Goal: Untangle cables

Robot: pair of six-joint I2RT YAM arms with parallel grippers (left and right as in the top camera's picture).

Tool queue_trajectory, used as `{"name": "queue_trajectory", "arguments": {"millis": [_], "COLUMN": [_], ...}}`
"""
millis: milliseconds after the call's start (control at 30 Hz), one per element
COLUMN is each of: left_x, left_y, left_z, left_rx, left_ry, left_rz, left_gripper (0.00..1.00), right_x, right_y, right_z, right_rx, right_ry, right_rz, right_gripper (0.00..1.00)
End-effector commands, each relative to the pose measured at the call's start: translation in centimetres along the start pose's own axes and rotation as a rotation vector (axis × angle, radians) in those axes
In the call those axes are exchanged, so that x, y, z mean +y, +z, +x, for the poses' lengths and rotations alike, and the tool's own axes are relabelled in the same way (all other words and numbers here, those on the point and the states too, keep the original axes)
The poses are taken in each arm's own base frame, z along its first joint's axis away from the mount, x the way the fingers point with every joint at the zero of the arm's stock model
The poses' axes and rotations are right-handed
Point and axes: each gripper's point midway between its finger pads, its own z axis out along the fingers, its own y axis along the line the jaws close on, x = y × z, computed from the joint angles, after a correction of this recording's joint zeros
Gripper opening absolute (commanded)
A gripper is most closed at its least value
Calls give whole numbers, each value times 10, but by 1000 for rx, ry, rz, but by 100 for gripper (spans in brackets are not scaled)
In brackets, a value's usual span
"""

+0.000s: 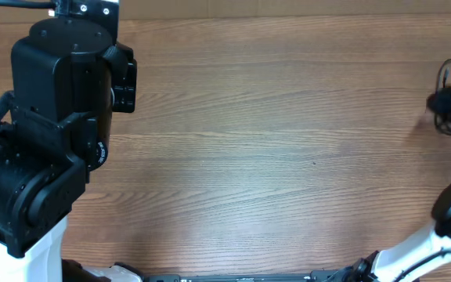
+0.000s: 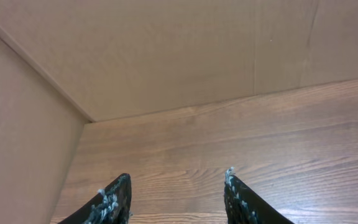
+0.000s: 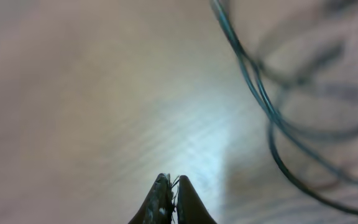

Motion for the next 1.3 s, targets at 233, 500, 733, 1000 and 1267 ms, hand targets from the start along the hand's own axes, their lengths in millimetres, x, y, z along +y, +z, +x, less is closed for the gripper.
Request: {"name": "queue_trajectory", "arguments": {"millis": [233, 500, 733, 1000, 1267], "left_x": [-8, -17, -14, -12, -10], "left_y": [14, 28, 27, 24, 25], "left_z": [-19, -36, -53, -67, -62], "left_rx": [-50, -95, -158, -215, -194], "left_ry": [-14, -31, -30, -49, -19], "left_rz": [-2, -1, -19, -24, -42], "left_gripper": [44, 28, 40, 37, 41], "right_x": [229, 354, 378, 343, 294], "right_y": [-155, -296, -357, -420, -525], "right_z": [-53, -48, -16, 29, 91], "right_rx": [-360, -669, -544, -594, -826], "right_ry": [-413, -576, -445, -529, -588], "right_rz": [-466, -701, -936, -904, -966], "right_gripper": [4, 8, 6, 6, 6]}}
